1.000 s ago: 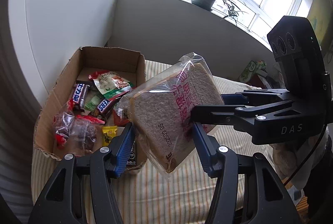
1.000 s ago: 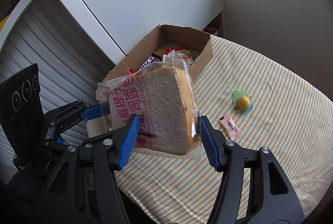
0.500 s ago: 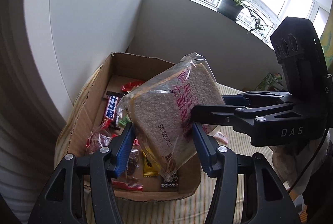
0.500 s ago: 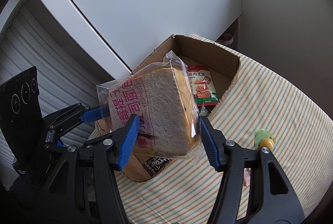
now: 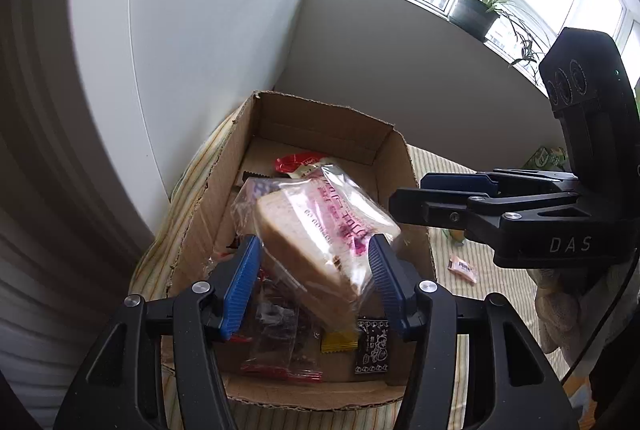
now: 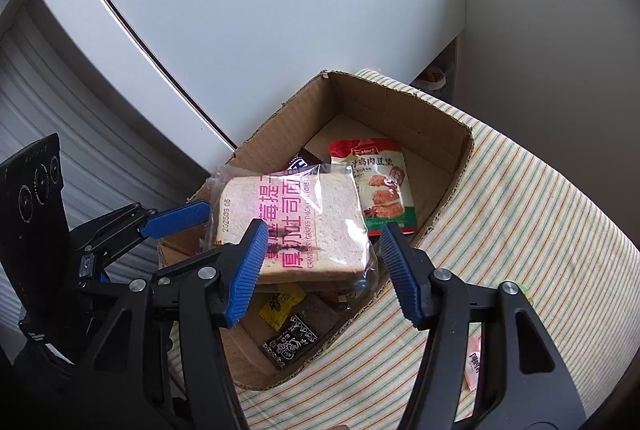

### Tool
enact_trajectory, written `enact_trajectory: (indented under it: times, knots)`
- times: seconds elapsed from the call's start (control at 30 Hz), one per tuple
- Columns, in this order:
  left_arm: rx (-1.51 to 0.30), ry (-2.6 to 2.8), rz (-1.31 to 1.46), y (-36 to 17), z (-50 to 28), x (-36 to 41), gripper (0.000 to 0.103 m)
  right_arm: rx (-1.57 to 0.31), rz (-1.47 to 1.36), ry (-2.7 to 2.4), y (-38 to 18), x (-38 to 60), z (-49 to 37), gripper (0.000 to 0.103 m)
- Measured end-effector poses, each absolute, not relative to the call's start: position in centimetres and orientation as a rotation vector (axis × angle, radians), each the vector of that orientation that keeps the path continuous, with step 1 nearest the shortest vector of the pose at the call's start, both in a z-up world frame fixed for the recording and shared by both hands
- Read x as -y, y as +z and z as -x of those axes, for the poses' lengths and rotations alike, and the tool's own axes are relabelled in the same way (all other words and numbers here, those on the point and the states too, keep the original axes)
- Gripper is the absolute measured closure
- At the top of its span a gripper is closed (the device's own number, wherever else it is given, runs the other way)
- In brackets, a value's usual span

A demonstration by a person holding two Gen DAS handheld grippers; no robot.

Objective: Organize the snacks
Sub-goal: 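Carry the bread loaf over the cardboard box with both grippers, then open both grippers to drop the bread into the box and withdraw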

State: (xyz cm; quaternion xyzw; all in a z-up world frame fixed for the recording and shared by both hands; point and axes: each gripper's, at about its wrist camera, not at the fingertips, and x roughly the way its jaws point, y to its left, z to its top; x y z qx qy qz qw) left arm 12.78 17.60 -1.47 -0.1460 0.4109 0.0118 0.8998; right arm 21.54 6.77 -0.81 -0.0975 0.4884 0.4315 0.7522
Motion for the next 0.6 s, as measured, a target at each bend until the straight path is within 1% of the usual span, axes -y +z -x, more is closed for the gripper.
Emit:
enact_trajectory:
  times: [0.37,0.6]
  knots:
    - [-0.828,0.024,0.284,-0.7,-12.5,-16.8,0.048,-1.048,0.211,0.923,0.0,-6.2,-21.7,0.042]
    - [-0.823,0.017,0.292,-0.5,-12.3,-16.0,0.048,-1.018,0.204,0.890,1.2,-3.8,-21.4,0.041]
